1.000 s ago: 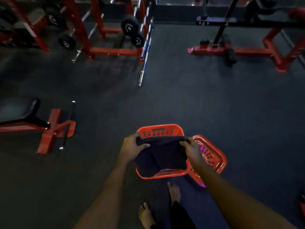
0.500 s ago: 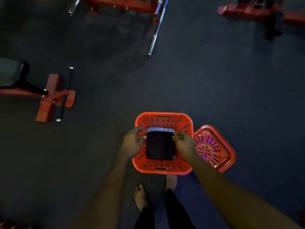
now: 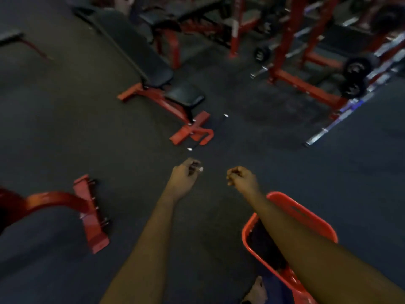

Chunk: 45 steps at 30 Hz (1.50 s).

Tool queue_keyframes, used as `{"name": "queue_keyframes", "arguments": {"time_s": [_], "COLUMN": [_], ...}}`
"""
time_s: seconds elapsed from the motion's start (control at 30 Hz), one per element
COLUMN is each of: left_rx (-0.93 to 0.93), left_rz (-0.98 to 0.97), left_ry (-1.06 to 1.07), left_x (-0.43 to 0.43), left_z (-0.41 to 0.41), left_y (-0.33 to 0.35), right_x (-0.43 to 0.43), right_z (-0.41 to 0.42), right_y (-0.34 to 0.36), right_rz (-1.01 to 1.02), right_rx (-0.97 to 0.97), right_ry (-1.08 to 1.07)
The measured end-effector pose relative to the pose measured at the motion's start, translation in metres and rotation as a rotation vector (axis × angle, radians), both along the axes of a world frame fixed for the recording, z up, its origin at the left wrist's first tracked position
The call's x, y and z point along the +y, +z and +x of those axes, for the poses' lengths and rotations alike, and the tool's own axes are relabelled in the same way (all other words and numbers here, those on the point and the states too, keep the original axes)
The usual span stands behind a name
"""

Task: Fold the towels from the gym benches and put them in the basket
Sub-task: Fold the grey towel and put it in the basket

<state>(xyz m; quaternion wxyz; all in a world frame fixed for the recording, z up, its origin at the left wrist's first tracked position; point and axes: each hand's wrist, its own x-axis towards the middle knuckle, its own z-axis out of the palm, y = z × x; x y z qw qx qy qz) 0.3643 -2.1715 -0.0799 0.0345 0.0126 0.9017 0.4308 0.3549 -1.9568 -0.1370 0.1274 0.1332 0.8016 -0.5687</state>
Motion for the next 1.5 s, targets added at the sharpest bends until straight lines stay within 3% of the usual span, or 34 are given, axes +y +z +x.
{"name": "queue_keyframes", "arguments": {"time_s": [0.33,0.73,0.93,1.13,1.5], "left_rx": [0.155,0.116,0.057,0.000,-0.157], "left_rz": [0.014,-0.056,-0.084,-0.015,0.017], "left_ry": [0.522,1.145,1.330,1.350,1.033], "left_x": [-0.334,-0.636,-0.737,-0.868,-1.109], "left_z": [0.161,0.341,0.380,0.397,0.368], "left_y": [0.049,0.040,0.035,0.005,-0.043], "right_x": [-0.375,-0.768,-0.902,-1.041,-1.214], "right_z": [0.039,0.139,0.165,0.176,0.172], "right_y": [0.086,0.070,0.057,0.022,-0.023], "right_rz": [-0.110,-0.223,-0.180,-0.062,0.087], "right_rx": [0.143,0.070,0.013,0.014,-0.104], "right_ry": [0.512,1.048,1.222,1.247,0.992]}}
